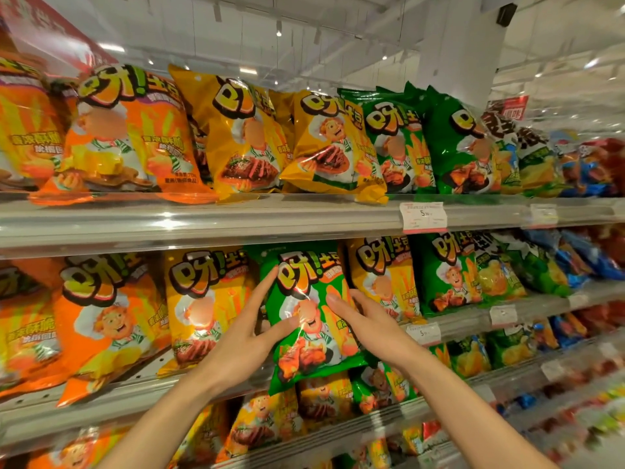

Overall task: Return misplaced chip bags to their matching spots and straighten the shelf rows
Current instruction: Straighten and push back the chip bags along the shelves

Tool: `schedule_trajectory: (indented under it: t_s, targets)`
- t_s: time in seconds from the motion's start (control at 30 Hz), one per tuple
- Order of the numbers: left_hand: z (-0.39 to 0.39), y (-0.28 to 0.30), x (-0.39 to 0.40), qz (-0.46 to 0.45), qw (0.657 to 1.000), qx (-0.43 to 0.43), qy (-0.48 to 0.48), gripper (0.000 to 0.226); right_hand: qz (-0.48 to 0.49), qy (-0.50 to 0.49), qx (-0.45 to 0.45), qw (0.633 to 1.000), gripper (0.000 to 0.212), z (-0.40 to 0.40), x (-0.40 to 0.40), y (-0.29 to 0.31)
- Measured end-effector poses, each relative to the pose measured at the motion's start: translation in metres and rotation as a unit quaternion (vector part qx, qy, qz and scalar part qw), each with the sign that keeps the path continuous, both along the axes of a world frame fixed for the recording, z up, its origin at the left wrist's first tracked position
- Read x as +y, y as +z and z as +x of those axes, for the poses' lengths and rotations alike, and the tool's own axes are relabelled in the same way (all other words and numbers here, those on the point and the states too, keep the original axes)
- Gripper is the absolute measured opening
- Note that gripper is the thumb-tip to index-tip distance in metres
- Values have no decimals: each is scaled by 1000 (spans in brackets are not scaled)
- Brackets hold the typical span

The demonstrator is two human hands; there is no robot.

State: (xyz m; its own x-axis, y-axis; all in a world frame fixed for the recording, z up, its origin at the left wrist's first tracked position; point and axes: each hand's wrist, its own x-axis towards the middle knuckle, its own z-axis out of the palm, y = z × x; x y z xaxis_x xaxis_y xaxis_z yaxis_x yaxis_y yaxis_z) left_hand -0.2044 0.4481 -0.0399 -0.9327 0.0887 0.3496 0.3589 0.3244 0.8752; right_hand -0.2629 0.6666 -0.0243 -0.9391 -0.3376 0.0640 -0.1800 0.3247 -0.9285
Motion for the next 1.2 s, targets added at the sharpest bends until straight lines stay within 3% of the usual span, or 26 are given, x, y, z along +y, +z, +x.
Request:
schedule_trajectory:
  t_s: [0.07,0.13,0.27,0.37,0.47,0.53,0.6,0.67,0.8,0.9,1.1,1.2]
  targets:
    - [-5,0,11,13,1000,-2,5,76,6,-8,15,1000,75,-7,10,-1]
    - [-11,1,26,27,1000,5,12,75,13,-8,24,1000,79,-12,25,3]
    - [-27,8,79,24,999,21,32,71,13,-6,41,999,72,-33,70,9]
    - [-47,11,125,34,998,26,35,71,5,-2,45,999,50,-50,116,16]
    - [-73,6,164,6,994,45,97,70,9,-13,70,997,42,-67,165,23]
    - [-90,1,180,-3,979,56,196,71,8,-19,73,997,48,-81,194,22]
    - [-106,-4,187,-18,959,48,280,74,4,-23,73,997,68,-94,215,21]
    - [-120,-9,190,-55,951,21,302,76,-2,-29,69,997,85,-104,230,19]
    - [-134,-16,201,-40,966,-9,256,54,-2,-21,75,997,53,-113,243,16]
    - [-134,-15,210,-18,965,19,262,54,-2,-8,73,997,32,-116,248,18]
    - [-115,1,198,-35,948,77,305,75,7,-17,87,996,82,-130,252,16]
    - [-101,0,170,-48,939,80,332,80,6,-10,86,996,61,-126,244,18]
